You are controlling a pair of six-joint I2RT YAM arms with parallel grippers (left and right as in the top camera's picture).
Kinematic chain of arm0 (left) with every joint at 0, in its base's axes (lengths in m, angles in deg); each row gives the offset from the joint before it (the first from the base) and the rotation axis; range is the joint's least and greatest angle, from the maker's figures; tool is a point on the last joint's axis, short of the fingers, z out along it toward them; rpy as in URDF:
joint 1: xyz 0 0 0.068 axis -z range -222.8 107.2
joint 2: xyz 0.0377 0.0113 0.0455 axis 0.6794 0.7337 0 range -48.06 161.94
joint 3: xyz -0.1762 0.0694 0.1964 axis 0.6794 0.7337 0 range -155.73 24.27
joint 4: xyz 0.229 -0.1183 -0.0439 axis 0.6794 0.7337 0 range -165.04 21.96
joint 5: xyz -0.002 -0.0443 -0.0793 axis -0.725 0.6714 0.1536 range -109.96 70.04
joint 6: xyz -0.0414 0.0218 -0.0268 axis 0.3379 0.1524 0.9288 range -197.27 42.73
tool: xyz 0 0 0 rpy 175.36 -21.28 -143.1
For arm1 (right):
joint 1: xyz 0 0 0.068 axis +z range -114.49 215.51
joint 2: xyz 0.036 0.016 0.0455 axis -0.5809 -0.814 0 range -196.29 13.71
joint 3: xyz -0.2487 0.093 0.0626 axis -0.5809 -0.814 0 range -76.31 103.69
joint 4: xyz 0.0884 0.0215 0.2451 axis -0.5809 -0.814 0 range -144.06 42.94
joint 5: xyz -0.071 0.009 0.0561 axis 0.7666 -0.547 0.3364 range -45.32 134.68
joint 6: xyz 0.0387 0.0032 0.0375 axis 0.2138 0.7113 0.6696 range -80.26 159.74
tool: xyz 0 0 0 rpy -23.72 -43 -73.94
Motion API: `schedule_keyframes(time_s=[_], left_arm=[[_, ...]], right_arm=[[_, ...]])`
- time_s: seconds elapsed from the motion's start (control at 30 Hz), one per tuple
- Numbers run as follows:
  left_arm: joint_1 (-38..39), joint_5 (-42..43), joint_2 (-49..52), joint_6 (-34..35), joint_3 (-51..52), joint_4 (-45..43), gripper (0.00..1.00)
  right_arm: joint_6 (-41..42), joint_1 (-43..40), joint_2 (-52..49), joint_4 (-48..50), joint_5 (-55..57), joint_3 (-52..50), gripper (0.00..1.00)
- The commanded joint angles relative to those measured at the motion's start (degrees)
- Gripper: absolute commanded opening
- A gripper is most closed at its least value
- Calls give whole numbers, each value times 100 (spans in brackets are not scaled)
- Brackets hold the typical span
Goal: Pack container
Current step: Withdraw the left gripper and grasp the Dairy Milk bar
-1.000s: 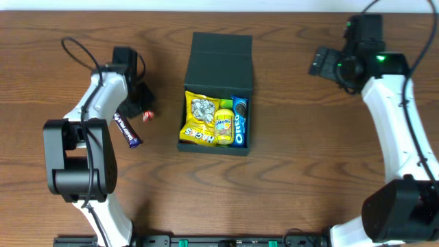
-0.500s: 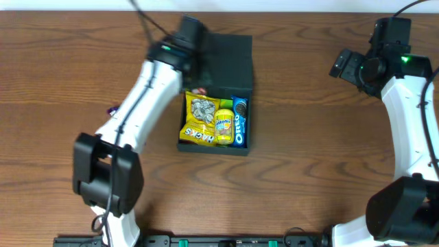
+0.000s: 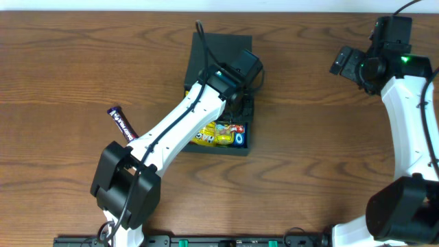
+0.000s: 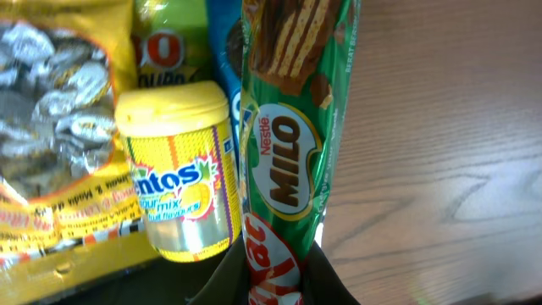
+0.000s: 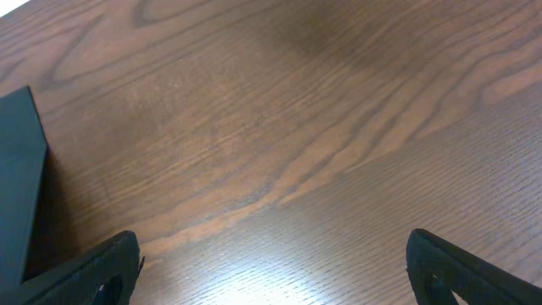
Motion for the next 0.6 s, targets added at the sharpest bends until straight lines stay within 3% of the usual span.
schedule_keyframes(time_s=[0.0, 0.1, 0.13, 0.17, 0.2, 0.27, 0.37, 0.57], left_arm=[[-22, 4, -111, 658, -55, 72, 6], [-7, -13, -111, 656, -55, 52, 8], [-7, -2, -111, 656, -55, 33, 23], [-7, -2, -111, 656, -55, 9, 47], [-7, -2, -111, 651, -55, -17, 65], [-7, 0, -111, 592, -55, -68, 82], [-13, -7, -114, 234, -59, -109, 83], [-341, -389, -415, 101, -105, 81, 67]], right_arm=[[-66, -42, 15, -2, 17, 76, 99], [-66, -42, 15, 0, 17, 76, 99], [-66, -42, 15, 0, 17, 76, 99], [-66, -42, 15, 0, 17, 76, 99], [-66, -42, 15, 0, 17, 76, 99], [-66, -42, 15, 0, 17, 76, 99], [-63, -42, 15, 2, 17, 76, 99], [-66, -42, 15, 11, 17, 76, 99]])
